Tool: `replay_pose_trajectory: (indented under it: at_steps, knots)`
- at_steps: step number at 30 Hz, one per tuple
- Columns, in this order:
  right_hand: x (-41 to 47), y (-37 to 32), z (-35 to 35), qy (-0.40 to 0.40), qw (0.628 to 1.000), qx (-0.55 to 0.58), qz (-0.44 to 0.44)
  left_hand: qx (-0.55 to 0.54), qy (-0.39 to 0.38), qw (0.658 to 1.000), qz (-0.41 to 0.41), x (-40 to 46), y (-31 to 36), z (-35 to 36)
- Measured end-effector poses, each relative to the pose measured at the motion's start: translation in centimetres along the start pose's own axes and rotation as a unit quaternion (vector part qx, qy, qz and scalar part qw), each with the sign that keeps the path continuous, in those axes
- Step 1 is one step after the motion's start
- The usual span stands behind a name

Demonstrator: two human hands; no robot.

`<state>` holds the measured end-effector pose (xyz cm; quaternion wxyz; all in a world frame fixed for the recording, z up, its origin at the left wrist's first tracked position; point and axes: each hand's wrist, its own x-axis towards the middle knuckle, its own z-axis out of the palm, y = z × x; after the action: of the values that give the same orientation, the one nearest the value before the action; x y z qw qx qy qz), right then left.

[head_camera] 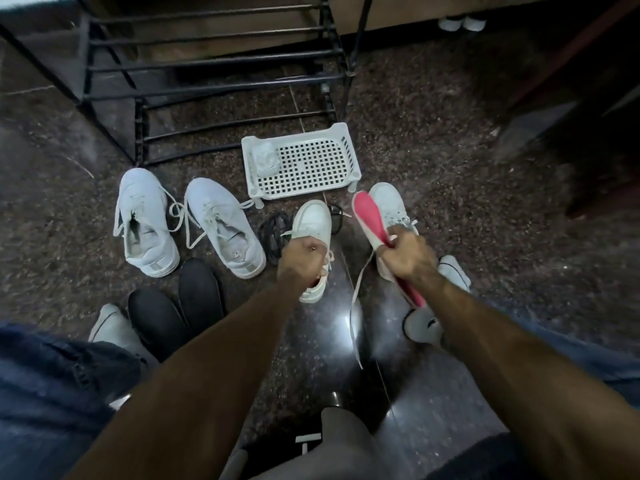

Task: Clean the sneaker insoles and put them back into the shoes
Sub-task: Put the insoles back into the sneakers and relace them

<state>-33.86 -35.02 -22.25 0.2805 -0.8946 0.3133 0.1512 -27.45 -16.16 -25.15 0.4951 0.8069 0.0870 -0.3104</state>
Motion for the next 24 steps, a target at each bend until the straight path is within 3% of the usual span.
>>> replay_pose_trajectory:
  at_steps: [6, 10, 17, 21, 24]
  knots:
    - [4.3, 4.3, -0.4, -0.046, 0.984, 0.164, 0.056, 0.167, -0.063, 0.981, 0.078, 1.8, 2.6, 6.2]
    - [4.5, 5.8, 2.7, -0.113, 0.978, 0.160, 0.067, 0.221, -0.080, 0.968, 0.088, 3.6, 3.2, 8.0]
    - [-1.8, 5.7, 7.0, -0.101, 0.956, 0.262, 0.087, 0.318, -0.090, 0.927, 0.179, 3.2, 0.5, 6.6]
    - [-4.8, 6.2, 7.9, -0.097, 0.942, 0.305, 0.102, 0.387, -0.149, 0.876, 0.248, 1.6, -1.5, 5.9]
    - [-5.4, 6.4, 7.8, -0.038, 0.912, 0.382, 0.141, 0.480, -0.189, 0.819, 0.252, 1.1, -1.6, 6.4]
